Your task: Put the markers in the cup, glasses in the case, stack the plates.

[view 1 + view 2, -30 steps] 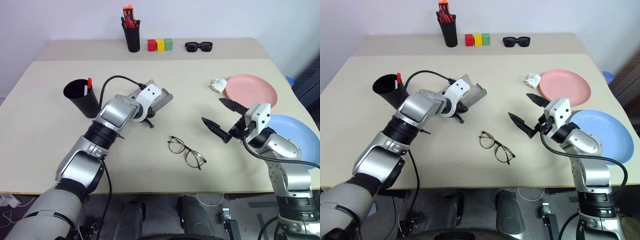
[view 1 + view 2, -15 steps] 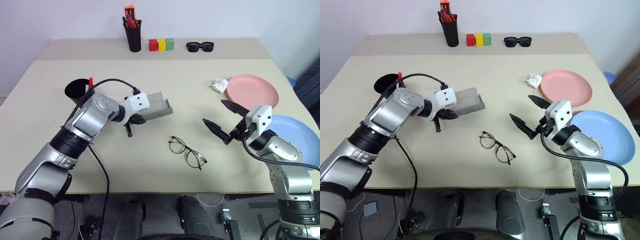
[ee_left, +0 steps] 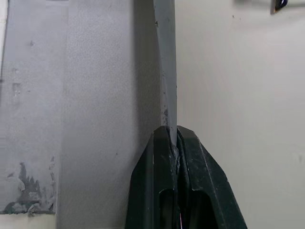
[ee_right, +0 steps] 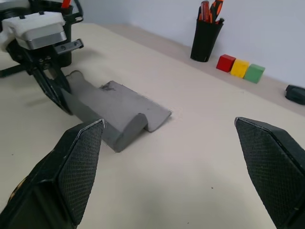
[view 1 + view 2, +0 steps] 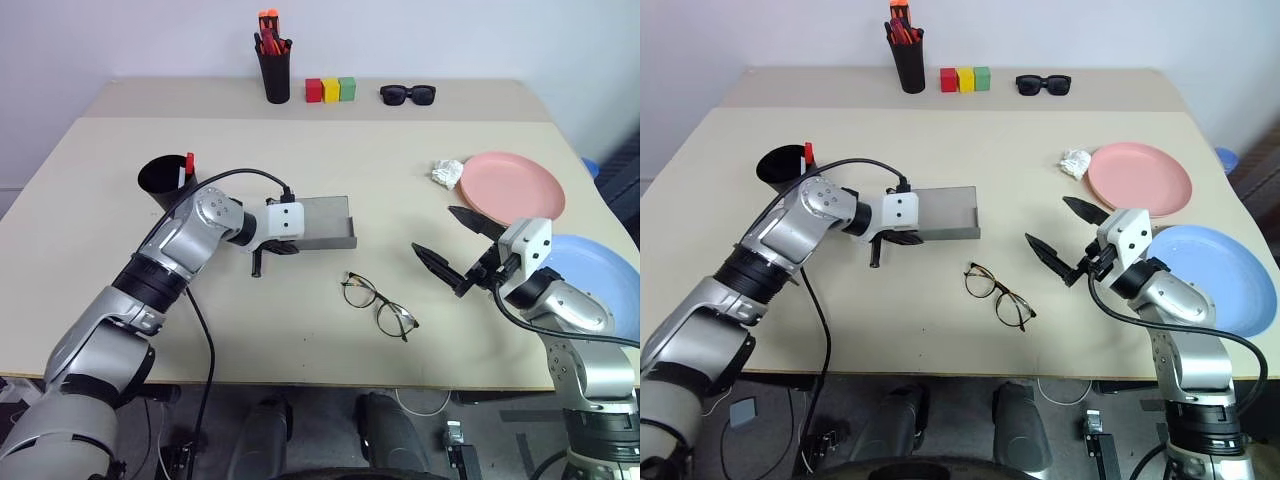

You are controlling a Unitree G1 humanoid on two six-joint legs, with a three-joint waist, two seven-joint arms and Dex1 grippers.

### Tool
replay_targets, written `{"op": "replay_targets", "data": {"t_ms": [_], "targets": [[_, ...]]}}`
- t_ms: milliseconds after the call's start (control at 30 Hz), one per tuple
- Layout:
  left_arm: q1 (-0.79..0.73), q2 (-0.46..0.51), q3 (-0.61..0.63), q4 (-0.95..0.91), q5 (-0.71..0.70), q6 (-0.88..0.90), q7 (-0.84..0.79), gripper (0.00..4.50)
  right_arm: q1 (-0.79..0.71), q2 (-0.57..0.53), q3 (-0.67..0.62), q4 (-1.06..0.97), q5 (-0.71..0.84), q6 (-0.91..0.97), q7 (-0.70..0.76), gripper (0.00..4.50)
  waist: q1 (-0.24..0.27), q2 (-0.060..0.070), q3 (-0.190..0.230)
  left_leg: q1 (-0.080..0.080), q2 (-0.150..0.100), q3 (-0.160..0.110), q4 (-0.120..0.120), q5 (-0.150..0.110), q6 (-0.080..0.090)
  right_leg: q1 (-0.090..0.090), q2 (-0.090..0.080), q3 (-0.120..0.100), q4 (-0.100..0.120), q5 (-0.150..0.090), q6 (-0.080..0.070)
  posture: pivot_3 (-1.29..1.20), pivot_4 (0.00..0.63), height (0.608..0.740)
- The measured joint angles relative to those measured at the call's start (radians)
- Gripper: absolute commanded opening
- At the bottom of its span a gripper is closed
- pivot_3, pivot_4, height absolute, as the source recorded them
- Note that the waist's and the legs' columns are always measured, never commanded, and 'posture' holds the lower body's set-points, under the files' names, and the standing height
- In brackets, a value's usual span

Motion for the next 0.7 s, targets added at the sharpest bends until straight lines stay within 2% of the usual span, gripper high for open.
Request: {"op": "replay_targets", "data": {"t_ms": [167,267,333,367,433,600,700], "targets": [[-0.007,-0.030,0.005,0.015,0.025,0.002,0.000,0.02,0.055,-0.013,-0.004,-0.012,0.003,0.001,0.012,4.50,0.000,0.000,0.000,0.000,0.000,0.000,0.001,0.000,0.000,0.000,0.000,0.000,0.000,0.000,0.000,0.00,0.150,0.740],[-0.006,-0.042,0.008,0.022,0.038,0.005,0.006,0.96,0.094,-0.024,-0.005,-0.038,0.022,0.017,0.023,4.50,0.000,0.000,0.000,0.000,0.000,0.000,0.001,0.000,0.000,0.000,0.000,0.000,0.000,0.000,0.000,0.00,0.150,0.740],[-0.005,-0.053,0.014,0.024,0.042,0.005,0.019,1.79,0.109,-0.029,-0.005,-0.055,0.031,0.032,0.026,4.50,-0.001,0.000,0.000,0.000,0.000,0.000,0.001,0.000,0.000,0.001,0.000,0.000,0.000,0.000,0.000,0.00,0.150,0.740],[-0.005,-0.057,0.018,0.024,0.044,0.006,0.024,2.52,0.113,-0.032,-0.005,-0.063,0.036,0.041,0.027,4.50,-0.002,0.000,0.000,0.000,0.000,0.000,0.001,0.000,0.000,0.001,0.000,0.000,0.000,0.000,0.000,0.00,0.150,0.740],[-0.005,-0.063,0.032,0.023,0.043,0.015,0.029,3.40,0.119,-0.039,-0.005,-0.077,0.042,0.052,0.030,4.50,-0.002,0.000,0.000,0.000,0.000,0.000,0.001,0.000,0.000,0.001,0.000,0.000,0.001,0.000,0.000,0.00,0.150,0.740],[-0.002,-0.066,0.098,-0.021,0.029,0.053,0.061,3.40,0.140,-0.050,-0.005,-0.109,0.067,0.088,0.030,4.50,-0.001,0.000,0.000,0.000,0.000,0.000,0.001,0.000,0.000,0.001,0.000,0.000,0.000,0.000,0.000,0.00,0.150,0.740],[0.023,-0.096,0.210,-0.109,-0.053,0.099,0.095,3.40,0.150,-0.073,-0.005,-0.136,0.111,0.154,0.039,4.50,-0.001,0.000,0.000,0.000,0.000,0.000,0.001,0.000,0.000,0.001,0.000,0.000,0.000,0.000,0.000,0.00,0.150,0.740]]}}
